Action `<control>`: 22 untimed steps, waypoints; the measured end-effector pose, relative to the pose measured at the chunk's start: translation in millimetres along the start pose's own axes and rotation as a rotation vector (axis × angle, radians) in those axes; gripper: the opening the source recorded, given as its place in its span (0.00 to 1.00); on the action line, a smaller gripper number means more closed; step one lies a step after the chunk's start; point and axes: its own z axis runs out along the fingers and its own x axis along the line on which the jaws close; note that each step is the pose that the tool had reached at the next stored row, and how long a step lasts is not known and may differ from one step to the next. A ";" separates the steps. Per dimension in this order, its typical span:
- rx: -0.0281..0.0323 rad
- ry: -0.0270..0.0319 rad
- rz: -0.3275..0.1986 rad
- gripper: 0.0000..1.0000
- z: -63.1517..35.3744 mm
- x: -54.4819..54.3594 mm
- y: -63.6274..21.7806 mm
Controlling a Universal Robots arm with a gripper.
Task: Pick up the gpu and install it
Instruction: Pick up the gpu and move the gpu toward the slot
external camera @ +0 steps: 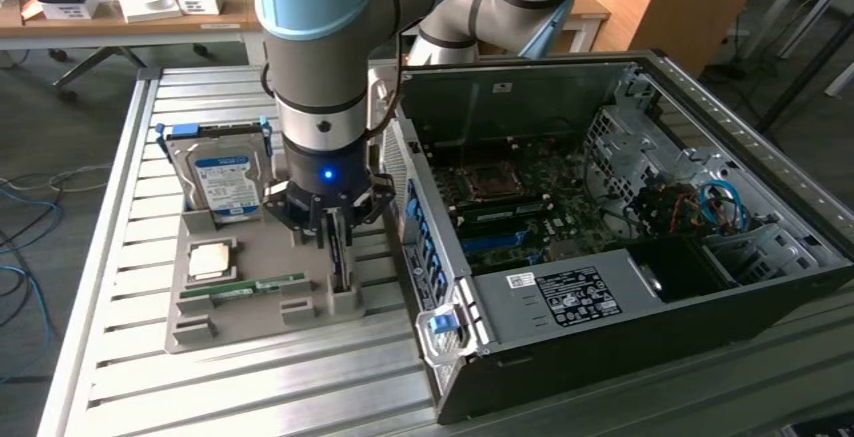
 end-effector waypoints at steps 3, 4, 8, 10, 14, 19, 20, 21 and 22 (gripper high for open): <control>0.0000 -0.0002 0.001 0.39 0.1 0.0 0.0; -0.0002 -0.0002 0.002 0.39 0.2 -0.1 0.1; -0.0001 -0.0005 0.006 0.39 0.5 0.1 1.5; -0.0004 -0.0005 0.008 0.39 0.8 0.2 2.5; -0.0005 -0.0006 0.010 0.39 1.1 0.2 3.4; -0.0004 -0.0007 0.012 0.39 1.2 0.4 4.1; -0.0005 -0.0007 0.012 0.39 1.3 0.4 4.3; -0.0004 -0.0007 0.012 0.39 1.3 0.4 4.2; -0.0004 -0.0006 0.012 0.39 1.3 0.4 4.2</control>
